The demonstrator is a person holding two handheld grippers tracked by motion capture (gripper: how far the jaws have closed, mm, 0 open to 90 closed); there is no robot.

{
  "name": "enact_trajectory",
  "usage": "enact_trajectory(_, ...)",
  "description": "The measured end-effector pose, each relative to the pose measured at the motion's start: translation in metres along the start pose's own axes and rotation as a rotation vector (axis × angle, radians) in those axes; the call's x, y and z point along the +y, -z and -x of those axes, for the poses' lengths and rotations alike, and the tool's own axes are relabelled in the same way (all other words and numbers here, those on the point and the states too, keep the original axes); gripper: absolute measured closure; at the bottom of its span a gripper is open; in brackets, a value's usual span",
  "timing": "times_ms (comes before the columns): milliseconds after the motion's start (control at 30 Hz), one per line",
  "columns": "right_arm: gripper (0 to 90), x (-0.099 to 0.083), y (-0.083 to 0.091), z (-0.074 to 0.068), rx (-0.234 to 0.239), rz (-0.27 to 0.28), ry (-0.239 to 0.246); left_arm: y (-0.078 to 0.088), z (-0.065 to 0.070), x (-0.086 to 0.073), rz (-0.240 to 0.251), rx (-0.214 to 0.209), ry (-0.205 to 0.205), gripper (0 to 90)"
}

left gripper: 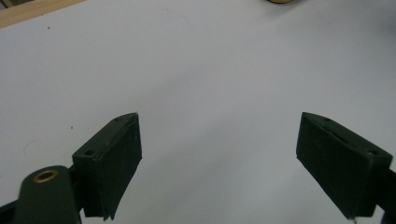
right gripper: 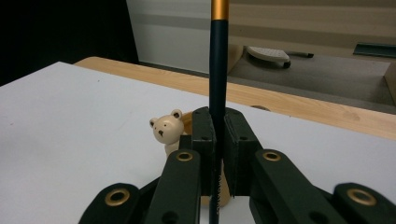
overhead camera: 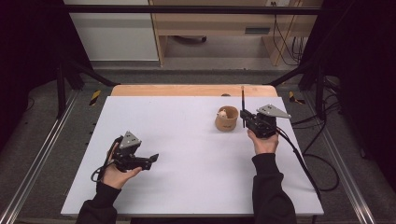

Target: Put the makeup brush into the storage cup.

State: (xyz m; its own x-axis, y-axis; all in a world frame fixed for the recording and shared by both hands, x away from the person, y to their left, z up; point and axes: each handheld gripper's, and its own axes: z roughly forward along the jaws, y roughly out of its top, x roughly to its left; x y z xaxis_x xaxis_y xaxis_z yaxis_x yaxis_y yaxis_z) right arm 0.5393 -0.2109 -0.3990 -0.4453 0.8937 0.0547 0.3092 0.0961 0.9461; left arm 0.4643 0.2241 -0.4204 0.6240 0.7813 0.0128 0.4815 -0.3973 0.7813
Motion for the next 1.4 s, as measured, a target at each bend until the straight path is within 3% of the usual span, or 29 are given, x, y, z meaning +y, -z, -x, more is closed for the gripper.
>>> enact_trajectory(533, 84.1, 0.011, -0.017, 0.003, -0.016, 0.029, -0.028, -0.001, 0.0, 0.0, -0.008, 0.002, -0.009, 13.7)
enact_trajectory(1400, 84.0, 0.019, -0.041, 0.008, -0.039, 0.008, -0.03, -0.001, 0.0, -0.001, -0.011, 0.003, -0.012, 13.7)
